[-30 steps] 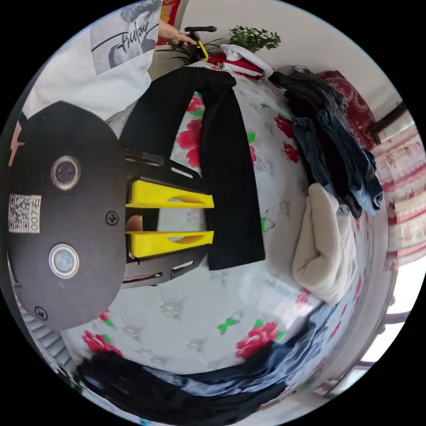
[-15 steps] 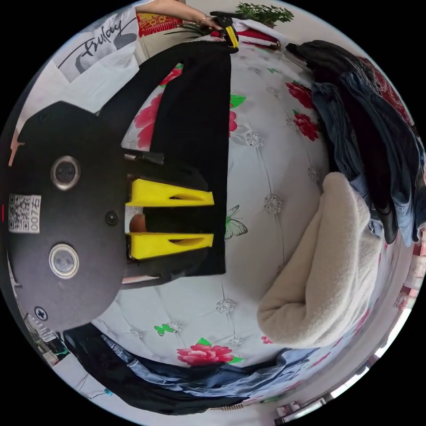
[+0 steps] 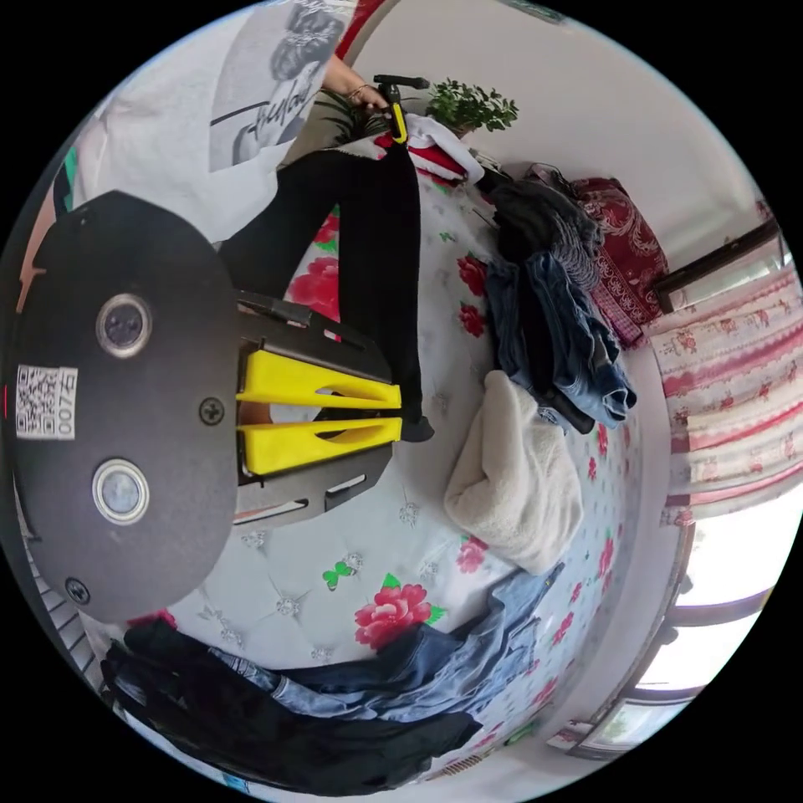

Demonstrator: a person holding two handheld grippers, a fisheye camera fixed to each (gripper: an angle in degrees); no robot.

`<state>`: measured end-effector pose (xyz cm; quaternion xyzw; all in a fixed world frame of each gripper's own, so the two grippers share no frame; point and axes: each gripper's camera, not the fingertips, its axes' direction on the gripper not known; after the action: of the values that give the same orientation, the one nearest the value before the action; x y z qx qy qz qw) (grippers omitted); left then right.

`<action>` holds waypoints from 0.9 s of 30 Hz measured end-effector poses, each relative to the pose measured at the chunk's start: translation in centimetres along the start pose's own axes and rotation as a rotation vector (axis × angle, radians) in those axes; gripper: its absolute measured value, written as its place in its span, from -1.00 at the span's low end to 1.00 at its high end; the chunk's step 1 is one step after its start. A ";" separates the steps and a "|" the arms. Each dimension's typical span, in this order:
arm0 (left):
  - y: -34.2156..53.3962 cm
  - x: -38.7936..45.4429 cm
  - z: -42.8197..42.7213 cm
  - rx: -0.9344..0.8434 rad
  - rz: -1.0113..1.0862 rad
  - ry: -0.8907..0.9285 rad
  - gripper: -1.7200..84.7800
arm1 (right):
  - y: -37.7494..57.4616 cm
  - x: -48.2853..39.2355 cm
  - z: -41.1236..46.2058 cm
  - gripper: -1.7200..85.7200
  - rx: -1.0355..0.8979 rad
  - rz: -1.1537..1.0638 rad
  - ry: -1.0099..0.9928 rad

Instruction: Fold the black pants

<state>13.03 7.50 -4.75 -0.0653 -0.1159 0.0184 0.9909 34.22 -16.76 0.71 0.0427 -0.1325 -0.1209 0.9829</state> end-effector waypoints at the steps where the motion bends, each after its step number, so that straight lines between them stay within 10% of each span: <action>1: 1.6 0.2 -1.2 0.017 0.002 0.006 -0.98 | 1.0 -0.3 -0.7 -0.96 0.007 -0.012 0.008; 12: 15.1 2.9 5.6 -0.271 -0.128 0.054 -0.98 | 19.6 0.7 1.9 -0.95 -0.192 0.283 -0.049; 27: 14.0 2.8 5.1 -0.257 -0.047 0.014 -0.98 | 16.1 -0.7 -3.2 -0.77 -0.142 0.183 -0.058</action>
<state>14.28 22.19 -1.06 -0.1891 -0.1121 -0.0204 0.9753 38.10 -0.84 -0.69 -0.0430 -0.1554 -0.0409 0.9861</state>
